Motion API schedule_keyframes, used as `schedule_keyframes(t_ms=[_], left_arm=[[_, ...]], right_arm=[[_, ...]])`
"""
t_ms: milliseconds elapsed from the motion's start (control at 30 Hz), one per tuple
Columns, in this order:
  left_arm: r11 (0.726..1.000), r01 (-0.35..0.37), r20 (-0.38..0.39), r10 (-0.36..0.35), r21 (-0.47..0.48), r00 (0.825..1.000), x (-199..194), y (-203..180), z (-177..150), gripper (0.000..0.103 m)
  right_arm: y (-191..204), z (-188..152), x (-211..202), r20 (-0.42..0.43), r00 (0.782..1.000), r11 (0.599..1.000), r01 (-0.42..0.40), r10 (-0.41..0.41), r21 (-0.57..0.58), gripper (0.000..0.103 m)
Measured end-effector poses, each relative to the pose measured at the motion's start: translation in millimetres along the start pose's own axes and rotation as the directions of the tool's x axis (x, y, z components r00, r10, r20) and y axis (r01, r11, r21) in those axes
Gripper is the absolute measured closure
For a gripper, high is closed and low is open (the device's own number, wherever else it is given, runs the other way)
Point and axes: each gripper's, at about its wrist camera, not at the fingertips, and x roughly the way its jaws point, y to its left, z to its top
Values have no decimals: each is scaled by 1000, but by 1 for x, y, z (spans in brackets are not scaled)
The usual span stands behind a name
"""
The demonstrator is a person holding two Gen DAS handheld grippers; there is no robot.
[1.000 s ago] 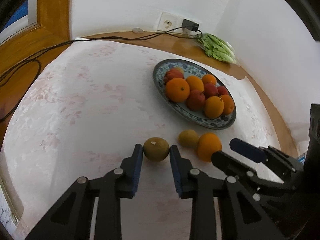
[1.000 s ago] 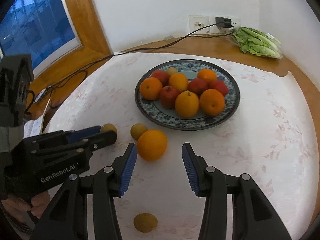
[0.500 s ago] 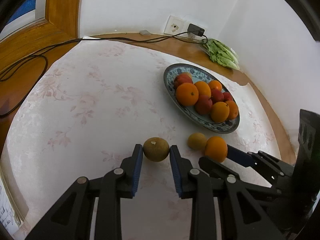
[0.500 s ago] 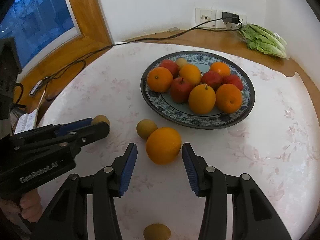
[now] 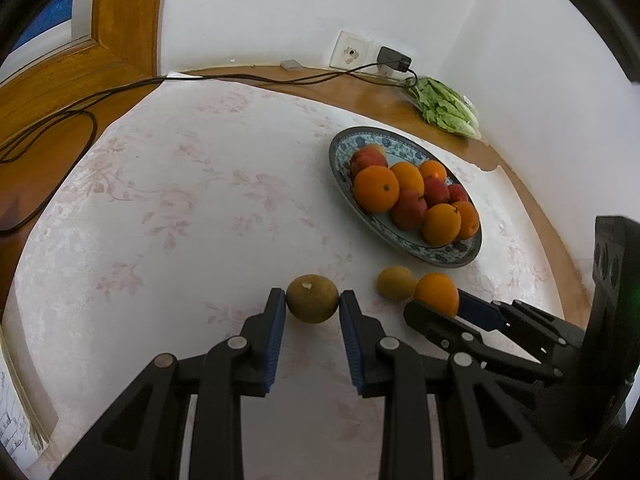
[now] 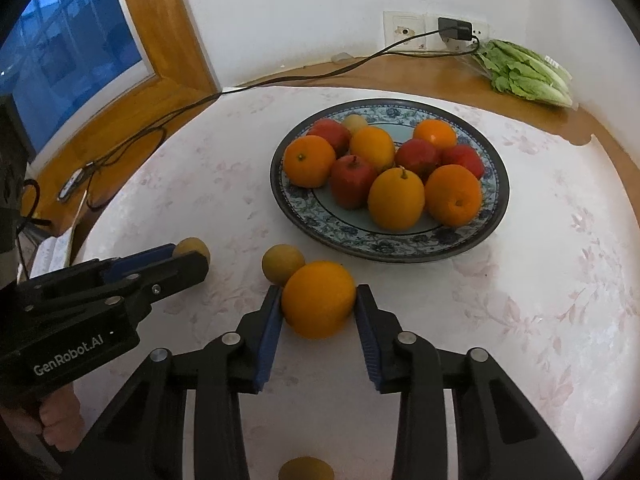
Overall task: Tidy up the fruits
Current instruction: 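Lift and carry the orange with the right tool while the left tool carries the brownish fruit over the plate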
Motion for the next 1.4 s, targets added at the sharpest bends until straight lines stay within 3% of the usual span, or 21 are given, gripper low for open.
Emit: schedule_keyframes(t_ms=[833, 1400], left_arm=[[1000, 1, 15, -2, 28, 1000, -16, -22, 1, 74], [998, 28, 28, -30, 63, 999, -17, -43, 19, 74]], right_arm=[[-16, -6, -35, 61, 998, 999, -31, 29, 17, 66], [-38, 3, -53, 106, 994, 999, 4, -8, 38, 66]])
